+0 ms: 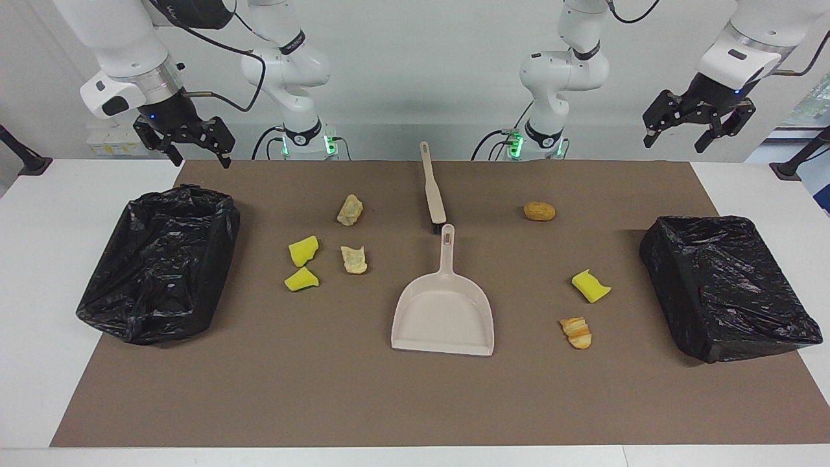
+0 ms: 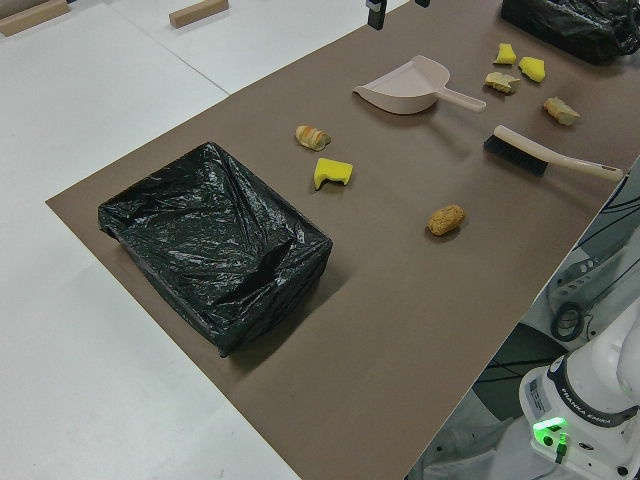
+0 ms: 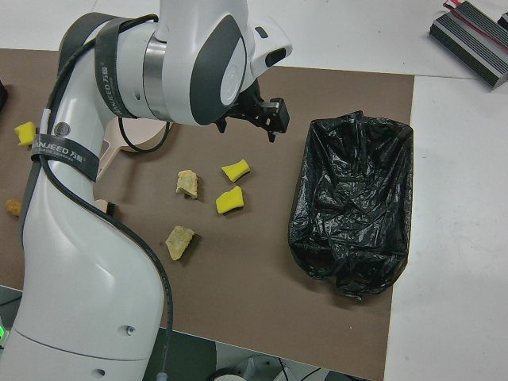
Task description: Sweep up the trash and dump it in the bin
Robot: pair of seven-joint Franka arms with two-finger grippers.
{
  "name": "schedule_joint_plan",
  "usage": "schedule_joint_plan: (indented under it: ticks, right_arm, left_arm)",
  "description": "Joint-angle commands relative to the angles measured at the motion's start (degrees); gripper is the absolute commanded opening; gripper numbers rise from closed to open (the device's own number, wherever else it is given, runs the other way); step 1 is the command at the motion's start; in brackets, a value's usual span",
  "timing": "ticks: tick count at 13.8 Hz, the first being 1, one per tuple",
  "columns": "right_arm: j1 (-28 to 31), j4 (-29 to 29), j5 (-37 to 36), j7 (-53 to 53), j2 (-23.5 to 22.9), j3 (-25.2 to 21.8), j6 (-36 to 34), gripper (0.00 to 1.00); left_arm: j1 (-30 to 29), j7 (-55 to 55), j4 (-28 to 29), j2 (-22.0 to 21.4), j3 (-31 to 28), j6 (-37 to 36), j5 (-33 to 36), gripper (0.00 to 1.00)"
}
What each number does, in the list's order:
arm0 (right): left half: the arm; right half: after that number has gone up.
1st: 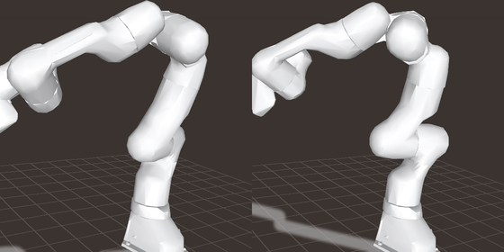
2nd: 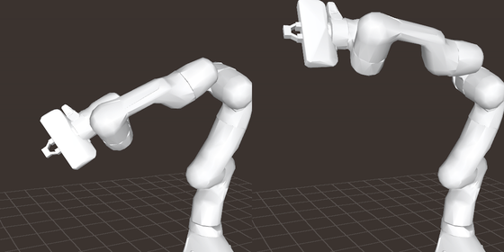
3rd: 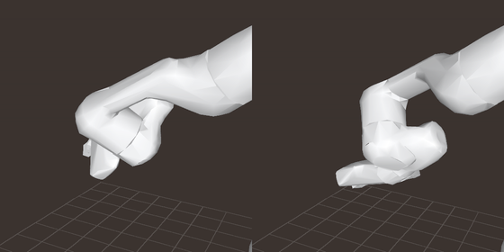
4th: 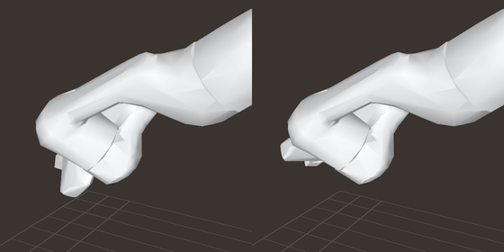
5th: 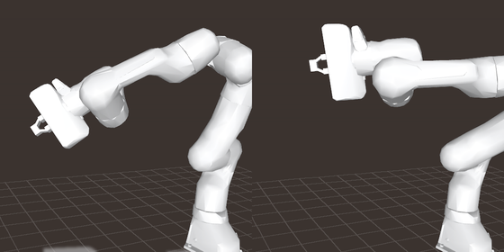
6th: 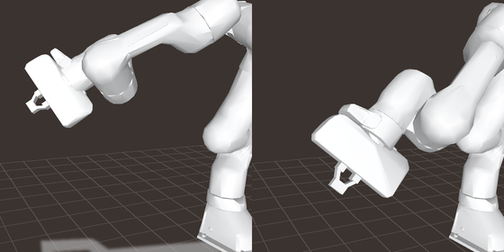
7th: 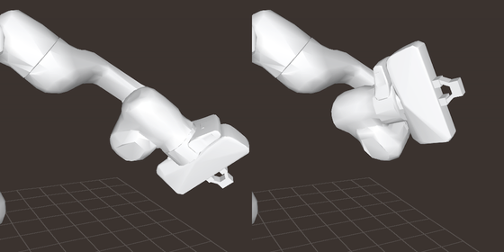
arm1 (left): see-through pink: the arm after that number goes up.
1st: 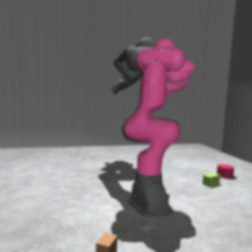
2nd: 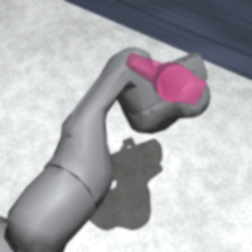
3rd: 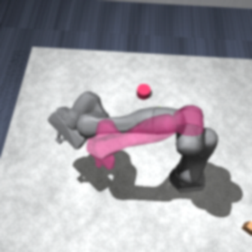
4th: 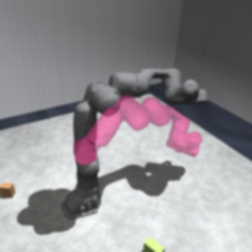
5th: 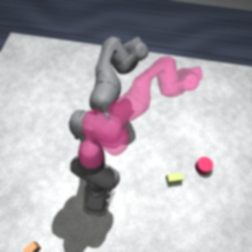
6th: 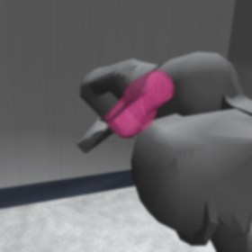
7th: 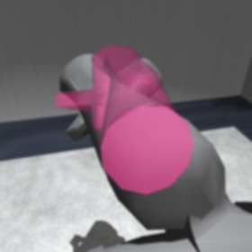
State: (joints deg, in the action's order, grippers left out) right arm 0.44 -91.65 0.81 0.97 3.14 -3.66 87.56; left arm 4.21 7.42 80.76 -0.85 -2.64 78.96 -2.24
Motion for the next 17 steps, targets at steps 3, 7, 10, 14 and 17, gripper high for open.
schedule_joint_plan:
  ticks: [3,7,10,14,17]
  right_arm:
    - [0.26,1.29,0.68,-0.26,-0.41,-0.12,0.25,1.0]
    - [0.26,1.21,0.69,-0.44,-0.15,-0.2,-0.46,1.0]
    - [0.0,0.68,0.69,0.17,0.02,0.06,0.25,1.0]
    - [-0.27,-0.03,0.69,0.44,0.38,0.58,0.51,1.0]
    - [-0.44,-0.11,0.69,0.44,0.38,0.85,0.6,1.0]
  left_arm:
    - [0.72,-0.65,1.5,-1.43,-0.26,-0.04,-0.05,1.0]
    - [0.8,-4.85,1.41,-1.61,-0.26,-0.82,-0.05,1.0]
    - [0.8,-11.53,1.85,-2.05,1.13,-0.47,-0.31,1.0]
    - [4.47,-12.07,11.13,-7.21,3.6,4.15,-0.84,1.0]
    - [12.9,-21.17,21.77,-11.97,4.04,10.93,-0.84,1.0]
